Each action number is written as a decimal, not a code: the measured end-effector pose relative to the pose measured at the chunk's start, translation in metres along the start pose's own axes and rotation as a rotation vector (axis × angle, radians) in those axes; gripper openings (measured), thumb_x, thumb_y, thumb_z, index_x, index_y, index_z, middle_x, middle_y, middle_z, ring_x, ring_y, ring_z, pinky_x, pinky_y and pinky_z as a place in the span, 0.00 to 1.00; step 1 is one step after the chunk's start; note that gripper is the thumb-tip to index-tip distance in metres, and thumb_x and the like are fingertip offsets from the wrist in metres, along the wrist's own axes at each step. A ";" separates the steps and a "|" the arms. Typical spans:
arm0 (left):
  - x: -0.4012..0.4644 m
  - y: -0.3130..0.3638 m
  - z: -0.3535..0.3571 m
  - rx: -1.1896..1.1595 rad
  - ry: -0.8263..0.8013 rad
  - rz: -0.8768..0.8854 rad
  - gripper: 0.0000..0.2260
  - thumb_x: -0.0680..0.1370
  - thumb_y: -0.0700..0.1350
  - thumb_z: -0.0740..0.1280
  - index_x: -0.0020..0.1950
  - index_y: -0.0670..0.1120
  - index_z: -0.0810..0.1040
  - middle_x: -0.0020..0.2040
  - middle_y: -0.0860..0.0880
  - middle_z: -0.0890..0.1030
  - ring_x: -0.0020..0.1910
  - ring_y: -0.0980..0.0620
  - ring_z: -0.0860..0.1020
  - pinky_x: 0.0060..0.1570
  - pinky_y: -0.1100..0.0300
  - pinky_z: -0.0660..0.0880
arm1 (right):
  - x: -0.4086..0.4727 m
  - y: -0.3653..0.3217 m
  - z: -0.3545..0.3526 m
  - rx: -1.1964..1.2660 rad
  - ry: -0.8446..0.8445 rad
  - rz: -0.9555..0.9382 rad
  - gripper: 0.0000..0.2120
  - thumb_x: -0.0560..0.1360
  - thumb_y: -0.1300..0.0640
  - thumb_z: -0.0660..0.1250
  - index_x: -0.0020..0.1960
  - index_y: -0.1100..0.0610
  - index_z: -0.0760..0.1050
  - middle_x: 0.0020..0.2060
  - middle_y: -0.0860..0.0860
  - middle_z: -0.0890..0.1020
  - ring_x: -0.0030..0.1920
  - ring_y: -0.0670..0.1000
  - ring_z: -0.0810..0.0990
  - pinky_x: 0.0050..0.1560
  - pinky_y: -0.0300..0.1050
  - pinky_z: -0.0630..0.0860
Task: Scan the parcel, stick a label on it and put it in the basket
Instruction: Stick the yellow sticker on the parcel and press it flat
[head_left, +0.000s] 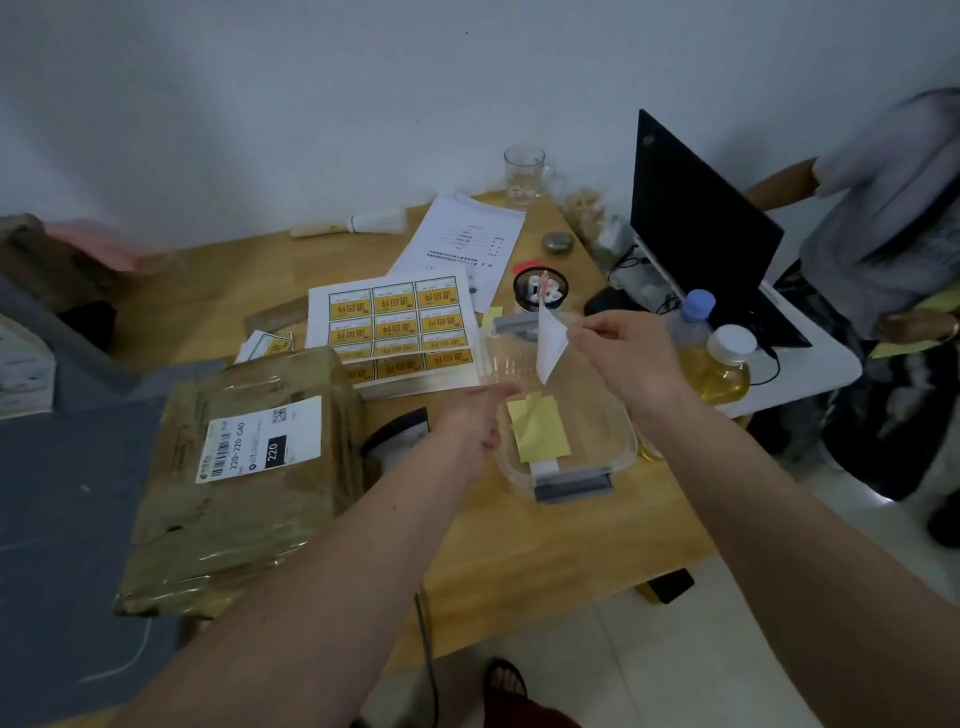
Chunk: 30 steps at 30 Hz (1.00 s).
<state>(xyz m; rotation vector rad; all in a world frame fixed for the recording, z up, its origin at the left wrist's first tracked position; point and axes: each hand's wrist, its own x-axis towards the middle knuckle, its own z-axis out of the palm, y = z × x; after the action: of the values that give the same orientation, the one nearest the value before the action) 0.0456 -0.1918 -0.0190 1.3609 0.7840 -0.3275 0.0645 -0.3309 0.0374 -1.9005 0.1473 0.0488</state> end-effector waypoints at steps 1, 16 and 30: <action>0.000 0.000 0.000 0.013 0.002 0.008 0.05 0.76 0.44 0.69 0.50 0.46 0.82 0.29 0.51 0.63 0.24 0.55 0.58 0.22 0.64 0.56 | 0.000 0.000 0.000 0.002 -0.004 0.003 0.10 0.75 0.60 0.67 0.37 0.50 0.79 0.29 0.44 0.76 0.31 0.41 0.71 0.32 0.34 0.64; -0.027 0.015 -0.098 -0.046 0.262 0.220 0.04 0.72 0.43 0.73 0.44 0.49 0.79 0.44 0.50 0.78 0.35 0.54 0.71 0.32 0.63 0.69 | -0.012 -0.032 0.086 0.156 -0.293 0.031 0.06 0.76 0.62 0.67 0.40 0.57 0.79 0.26 0.51 0.73 0.25 0.47 0.68 0.28 0.41 0.69; -0.073 0.004 -0.246 0.359 0.487 0.656 0.12 0.65 0.46 0.78 0.41 0.53 0.76 0.39 0.59 0.73 0.39 0.60 0.71 0.41 0.69 0.70 | -0.077 -0.072 0.225 0.183 -0.437 0.111 0.07 0.76 0.62 0.65 0.39 0.60 0.75 0.29 0.52 0.75 0.27 0.48 0.72 0.31 0.40 0.74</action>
<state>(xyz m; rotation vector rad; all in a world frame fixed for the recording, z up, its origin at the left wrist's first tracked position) -0.0800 0.0270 0.0306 1.9879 0.6368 0.4155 0.0057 -0.0899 0.0390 -1.6556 -0.0399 0.5055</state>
